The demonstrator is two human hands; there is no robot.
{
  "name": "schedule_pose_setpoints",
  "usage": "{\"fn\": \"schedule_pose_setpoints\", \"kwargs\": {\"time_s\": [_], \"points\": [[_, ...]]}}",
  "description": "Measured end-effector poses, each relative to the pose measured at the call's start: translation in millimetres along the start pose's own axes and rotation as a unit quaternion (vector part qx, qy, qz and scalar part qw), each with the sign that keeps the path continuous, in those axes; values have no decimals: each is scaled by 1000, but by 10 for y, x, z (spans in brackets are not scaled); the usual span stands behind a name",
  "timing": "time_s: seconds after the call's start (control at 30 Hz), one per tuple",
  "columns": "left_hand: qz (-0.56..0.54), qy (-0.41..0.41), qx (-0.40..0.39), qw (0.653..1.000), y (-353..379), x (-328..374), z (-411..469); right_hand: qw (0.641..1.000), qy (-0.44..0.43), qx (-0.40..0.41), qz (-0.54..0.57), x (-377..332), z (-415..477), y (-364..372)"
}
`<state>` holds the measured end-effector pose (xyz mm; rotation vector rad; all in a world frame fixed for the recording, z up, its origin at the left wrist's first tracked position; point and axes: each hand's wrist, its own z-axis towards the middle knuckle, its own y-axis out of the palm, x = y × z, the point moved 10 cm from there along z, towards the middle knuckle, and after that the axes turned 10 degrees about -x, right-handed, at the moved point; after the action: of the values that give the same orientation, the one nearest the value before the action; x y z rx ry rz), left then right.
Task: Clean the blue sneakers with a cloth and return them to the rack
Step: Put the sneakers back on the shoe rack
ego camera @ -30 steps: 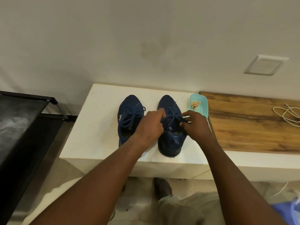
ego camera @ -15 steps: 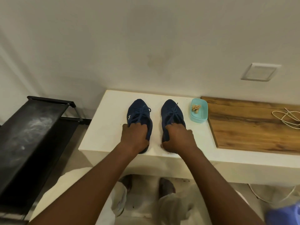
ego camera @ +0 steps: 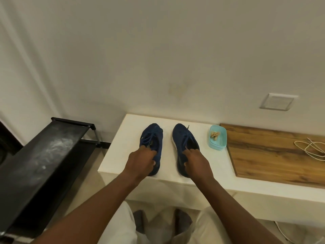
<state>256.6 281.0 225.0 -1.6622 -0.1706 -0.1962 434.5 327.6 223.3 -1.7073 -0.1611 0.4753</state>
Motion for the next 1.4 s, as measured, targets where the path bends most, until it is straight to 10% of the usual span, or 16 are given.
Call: {"fn": "schedule_pose_setpoints", "kwargs": {"time_s": [0.57,1.4], "points": [[6,-52,152,987,-1279,-1002,468,983,-172,63,-29,-1792,1301,-724],[-126,-332,56,933,-2223,-1787,-1130,882,-421,-193,-80,-3627,833,-1252]]}}
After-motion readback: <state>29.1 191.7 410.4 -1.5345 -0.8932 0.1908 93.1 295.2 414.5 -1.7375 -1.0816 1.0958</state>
